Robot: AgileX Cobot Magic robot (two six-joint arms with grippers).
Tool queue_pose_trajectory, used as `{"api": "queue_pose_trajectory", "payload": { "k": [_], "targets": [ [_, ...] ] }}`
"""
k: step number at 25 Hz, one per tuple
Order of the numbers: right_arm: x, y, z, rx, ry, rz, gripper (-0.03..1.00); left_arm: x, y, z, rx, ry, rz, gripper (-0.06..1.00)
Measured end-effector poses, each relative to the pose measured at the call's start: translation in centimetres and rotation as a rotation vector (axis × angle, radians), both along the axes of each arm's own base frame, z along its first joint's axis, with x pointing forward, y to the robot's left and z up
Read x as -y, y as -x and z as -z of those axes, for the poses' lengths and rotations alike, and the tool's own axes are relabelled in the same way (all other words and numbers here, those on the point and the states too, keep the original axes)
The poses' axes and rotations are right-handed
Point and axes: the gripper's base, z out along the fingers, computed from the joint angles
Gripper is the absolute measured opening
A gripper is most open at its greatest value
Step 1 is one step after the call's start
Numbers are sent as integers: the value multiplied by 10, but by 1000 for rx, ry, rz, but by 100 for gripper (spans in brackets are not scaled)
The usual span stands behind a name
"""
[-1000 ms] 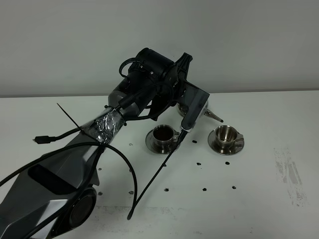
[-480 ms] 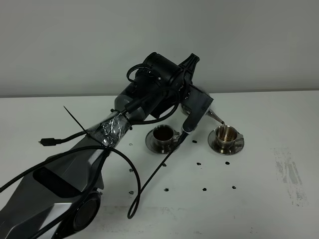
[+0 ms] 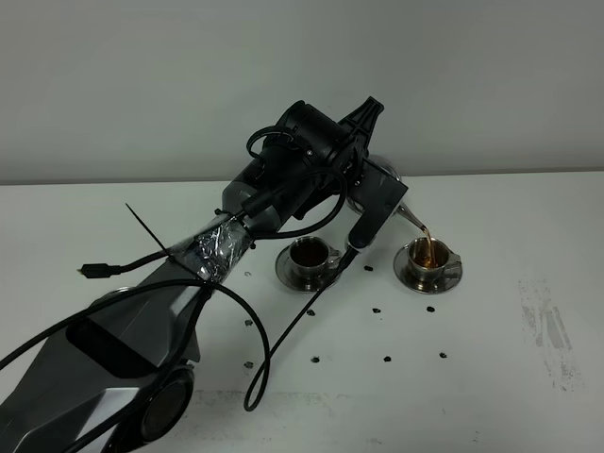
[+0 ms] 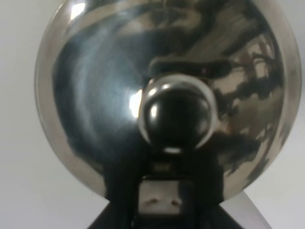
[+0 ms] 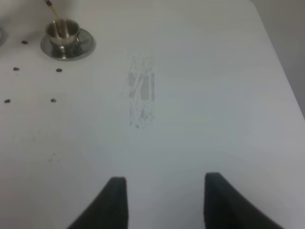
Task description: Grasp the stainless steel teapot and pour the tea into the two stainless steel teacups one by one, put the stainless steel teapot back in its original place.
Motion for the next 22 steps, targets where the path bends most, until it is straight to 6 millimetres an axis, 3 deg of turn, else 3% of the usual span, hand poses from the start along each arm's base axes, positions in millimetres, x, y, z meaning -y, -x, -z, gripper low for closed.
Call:
{"api": "queue_pose_trajectory", "payload": {
  "k": [22],
  "targets": [
    [0,0,0,0,-1,0,39,12,1,17,47,-42,29,25]
  ]
}}
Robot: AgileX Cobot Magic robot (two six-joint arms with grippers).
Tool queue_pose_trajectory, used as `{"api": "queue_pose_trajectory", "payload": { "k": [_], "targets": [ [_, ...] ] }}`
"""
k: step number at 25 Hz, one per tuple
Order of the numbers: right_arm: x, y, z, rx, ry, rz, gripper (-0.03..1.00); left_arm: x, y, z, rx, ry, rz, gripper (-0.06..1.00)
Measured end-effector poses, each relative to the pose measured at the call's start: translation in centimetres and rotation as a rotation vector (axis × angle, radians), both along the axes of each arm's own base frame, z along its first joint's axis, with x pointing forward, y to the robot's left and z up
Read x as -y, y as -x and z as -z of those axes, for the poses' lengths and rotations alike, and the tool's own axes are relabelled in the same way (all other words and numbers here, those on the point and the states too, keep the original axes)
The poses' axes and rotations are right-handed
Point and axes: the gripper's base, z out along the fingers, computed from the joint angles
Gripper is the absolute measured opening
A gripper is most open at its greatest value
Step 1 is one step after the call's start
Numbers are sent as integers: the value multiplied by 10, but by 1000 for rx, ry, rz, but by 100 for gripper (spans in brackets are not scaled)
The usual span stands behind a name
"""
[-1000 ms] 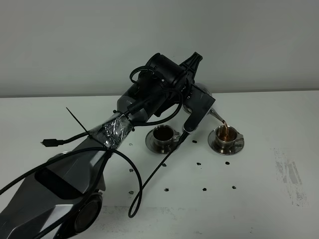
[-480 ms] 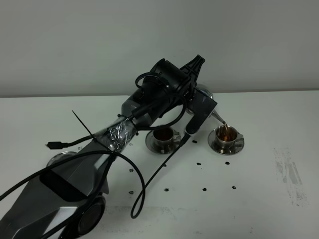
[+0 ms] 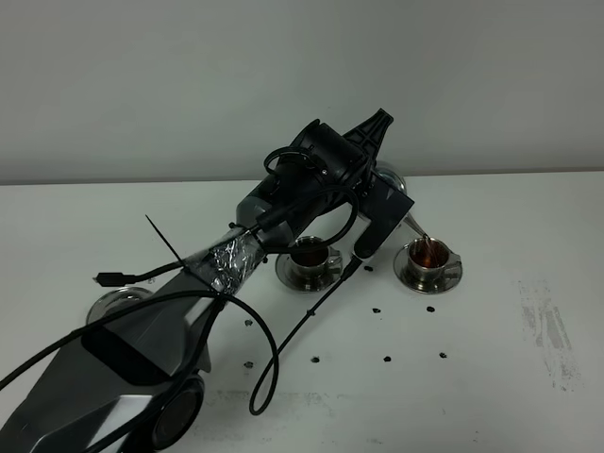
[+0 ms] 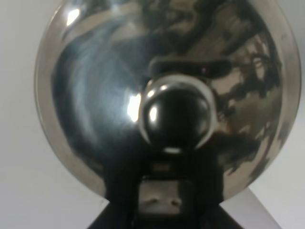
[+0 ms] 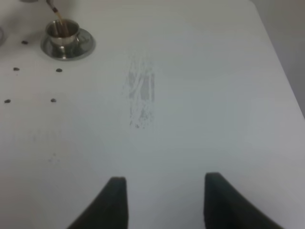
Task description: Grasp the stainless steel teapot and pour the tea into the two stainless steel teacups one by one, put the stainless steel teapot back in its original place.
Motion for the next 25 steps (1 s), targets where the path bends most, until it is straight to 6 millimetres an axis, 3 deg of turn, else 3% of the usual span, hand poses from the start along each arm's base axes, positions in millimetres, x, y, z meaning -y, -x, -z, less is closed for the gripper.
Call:
{"api": "queue_pose_trajectory", "payload": {
  "k": [25],
  "targets": [
    [0,0,0,0,0,0,39,9,4,-4,71,-56,28,25]
  ]
}}
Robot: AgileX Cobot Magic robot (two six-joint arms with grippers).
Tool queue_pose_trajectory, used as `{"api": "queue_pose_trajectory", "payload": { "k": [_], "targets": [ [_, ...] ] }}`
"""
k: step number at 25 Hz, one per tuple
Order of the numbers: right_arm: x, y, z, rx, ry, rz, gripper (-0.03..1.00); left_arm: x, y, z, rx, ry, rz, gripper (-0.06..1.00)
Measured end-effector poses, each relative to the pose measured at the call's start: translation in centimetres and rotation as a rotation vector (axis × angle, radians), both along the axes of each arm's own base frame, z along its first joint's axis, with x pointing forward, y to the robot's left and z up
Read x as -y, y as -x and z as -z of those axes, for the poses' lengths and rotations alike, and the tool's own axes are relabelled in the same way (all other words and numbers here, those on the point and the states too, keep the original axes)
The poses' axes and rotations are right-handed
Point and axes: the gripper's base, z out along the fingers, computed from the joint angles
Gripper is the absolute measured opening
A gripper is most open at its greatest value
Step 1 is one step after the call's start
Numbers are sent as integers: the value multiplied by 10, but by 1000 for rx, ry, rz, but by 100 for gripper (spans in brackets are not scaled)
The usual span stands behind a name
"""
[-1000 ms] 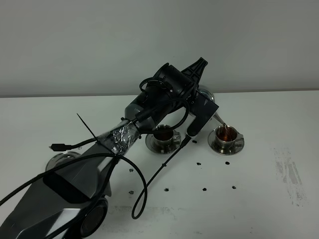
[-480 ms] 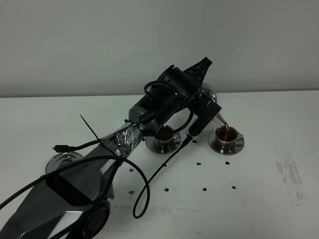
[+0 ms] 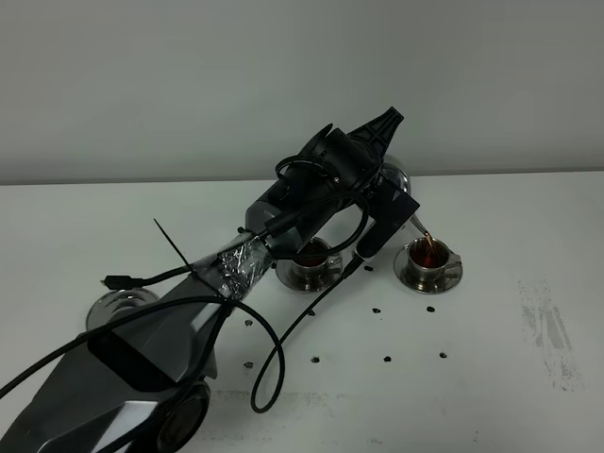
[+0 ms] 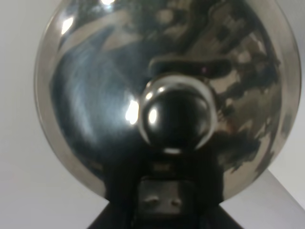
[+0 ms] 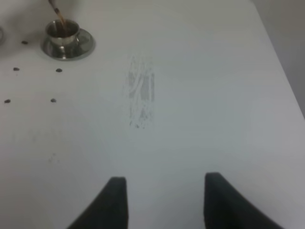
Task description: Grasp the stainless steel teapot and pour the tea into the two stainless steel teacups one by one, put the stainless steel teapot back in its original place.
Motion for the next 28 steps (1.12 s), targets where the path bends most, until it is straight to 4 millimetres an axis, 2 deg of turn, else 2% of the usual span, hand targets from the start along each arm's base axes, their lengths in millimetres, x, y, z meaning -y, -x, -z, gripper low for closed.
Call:
{"api": "queue_pose_trajectory", "payload": {
  "k": [28],
  "targets": [
    [0,0,0,0,0,0,39,6,3,4,15,-12,17,25]
  ]
}}
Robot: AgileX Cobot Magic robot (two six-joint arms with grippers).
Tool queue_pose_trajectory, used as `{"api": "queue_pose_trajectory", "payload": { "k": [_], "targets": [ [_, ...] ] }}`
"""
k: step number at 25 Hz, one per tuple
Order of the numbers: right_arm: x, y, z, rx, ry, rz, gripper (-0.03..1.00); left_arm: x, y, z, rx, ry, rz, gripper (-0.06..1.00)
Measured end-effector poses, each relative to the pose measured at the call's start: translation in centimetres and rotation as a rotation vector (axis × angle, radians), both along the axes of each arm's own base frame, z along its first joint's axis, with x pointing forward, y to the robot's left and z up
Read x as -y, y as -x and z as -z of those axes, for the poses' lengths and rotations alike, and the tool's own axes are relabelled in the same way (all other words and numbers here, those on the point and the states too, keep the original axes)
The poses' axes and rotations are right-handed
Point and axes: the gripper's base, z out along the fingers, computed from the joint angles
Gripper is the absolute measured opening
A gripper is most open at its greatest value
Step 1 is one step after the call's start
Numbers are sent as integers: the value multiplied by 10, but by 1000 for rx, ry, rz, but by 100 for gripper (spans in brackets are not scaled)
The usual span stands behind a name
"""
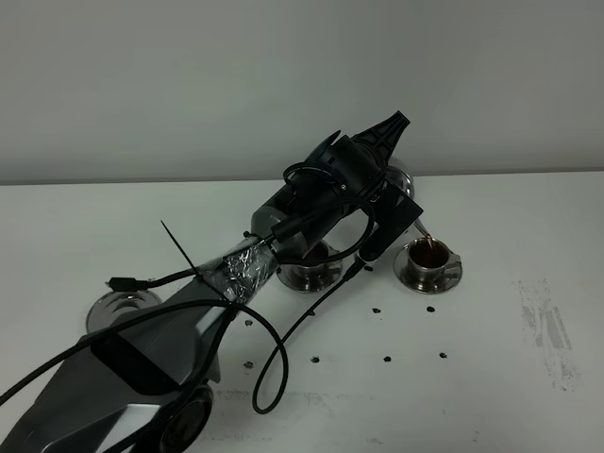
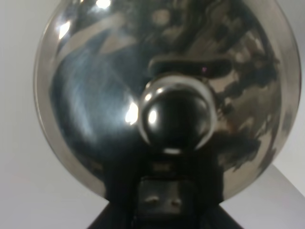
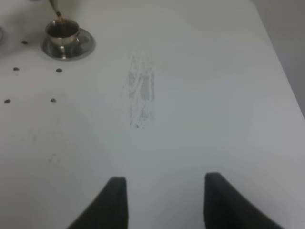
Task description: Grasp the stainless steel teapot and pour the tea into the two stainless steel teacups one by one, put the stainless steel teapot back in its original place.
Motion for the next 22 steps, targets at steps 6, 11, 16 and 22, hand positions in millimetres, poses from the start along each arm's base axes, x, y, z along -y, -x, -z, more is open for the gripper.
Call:
{"api": "queue_pose_trajectory", "payload": {
  "k": [6,11,16,22],
  "targets": [
    [0,0,0,0,0,0,39,-6,-4,2,-38,65,-40,25],
    [0,0,0,0,0,0,39,-14,-10,3,-64,107,-71,25],
    [0,0,0,0,0,0,39,-19,-11,5,-116,153,-87,25],
    [0,0,0,0,0,0,39,-25,-11,-7,-164,205,-110,25]
  ]
}}
